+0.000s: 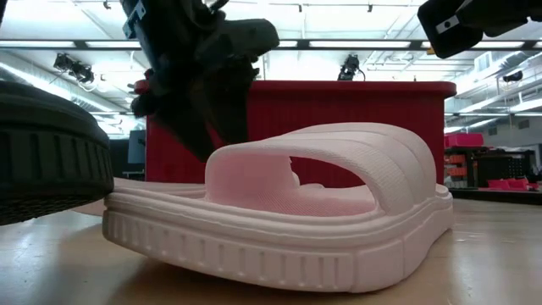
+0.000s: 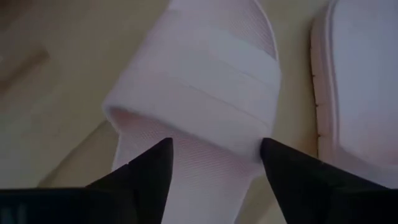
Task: Pick and place slides into bin
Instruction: Put the top pink slide into the red bin
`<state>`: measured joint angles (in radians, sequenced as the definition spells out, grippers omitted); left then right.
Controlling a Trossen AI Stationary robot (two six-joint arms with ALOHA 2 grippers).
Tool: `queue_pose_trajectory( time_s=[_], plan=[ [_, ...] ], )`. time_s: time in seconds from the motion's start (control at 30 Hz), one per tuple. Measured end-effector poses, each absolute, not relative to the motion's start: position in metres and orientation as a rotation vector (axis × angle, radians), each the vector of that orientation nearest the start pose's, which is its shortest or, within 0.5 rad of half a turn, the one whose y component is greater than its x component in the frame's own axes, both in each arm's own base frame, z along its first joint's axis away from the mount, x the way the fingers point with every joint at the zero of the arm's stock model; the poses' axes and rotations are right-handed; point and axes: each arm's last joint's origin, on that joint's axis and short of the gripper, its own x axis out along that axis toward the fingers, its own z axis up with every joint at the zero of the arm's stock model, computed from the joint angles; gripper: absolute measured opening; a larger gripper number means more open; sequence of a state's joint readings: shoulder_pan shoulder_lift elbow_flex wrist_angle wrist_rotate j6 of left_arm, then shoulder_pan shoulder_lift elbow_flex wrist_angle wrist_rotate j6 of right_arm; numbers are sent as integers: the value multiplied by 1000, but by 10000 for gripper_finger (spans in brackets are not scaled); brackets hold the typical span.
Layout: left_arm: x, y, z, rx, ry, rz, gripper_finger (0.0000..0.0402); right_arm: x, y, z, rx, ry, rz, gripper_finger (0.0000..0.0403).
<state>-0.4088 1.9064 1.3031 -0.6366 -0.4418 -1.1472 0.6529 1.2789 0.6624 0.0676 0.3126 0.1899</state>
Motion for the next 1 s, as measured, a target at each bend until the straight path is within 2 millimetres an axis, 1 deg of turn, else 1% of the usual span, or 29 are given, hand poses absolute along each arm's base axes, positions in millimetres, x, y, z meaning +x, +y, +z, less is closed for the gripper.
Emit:
queue_pose_trajectory(
  time_s=[0.17, 0.27, 0.43, 0.57, 0.73, 0.8, 0.87, 0.93, 0.97, 1.0],
  plan=[
    [348, -140, 165, -562, 896, 613, 260, 212, 151, 214, -73, 516, 284, 9],
    [354, -142, 169, -598, 835, 582, 258, 212, 151, 214, -74, 516, 284, 9],
    [356, -140, 167, -595, 827, 592, 243, 212, 151, 214, -73, 516, 284, 9],
    [359, -136, 162, -603, 827, 611, 219, 212, 151, 214, -74, 516, 284, 9],
    [364, -129, 158, -597, 827, 618, 165, 212, 151, 214, -75, 518, 284, 9],
    [367, -129, 158, -577, 827, 582, 130, 211, 151, 214, -74, 522, 283, 9],
    [371, -131, 159, -550, 817, 524, 84, 211, 150, 213, -76, 527, 282, 9],
    [375, -137, 166, -514, 800, 454, 31, 211, 150, 213, -77, 528, 282, 9],
    [378, -141, 172, -494, 788, 422, 19, 211, 150, 213, -79, 531, 281, 9],
    [382, -146, 180, -479, 770, 391, 16, 211, 150, 213, -80, 533, 281, 9]
  ],
)
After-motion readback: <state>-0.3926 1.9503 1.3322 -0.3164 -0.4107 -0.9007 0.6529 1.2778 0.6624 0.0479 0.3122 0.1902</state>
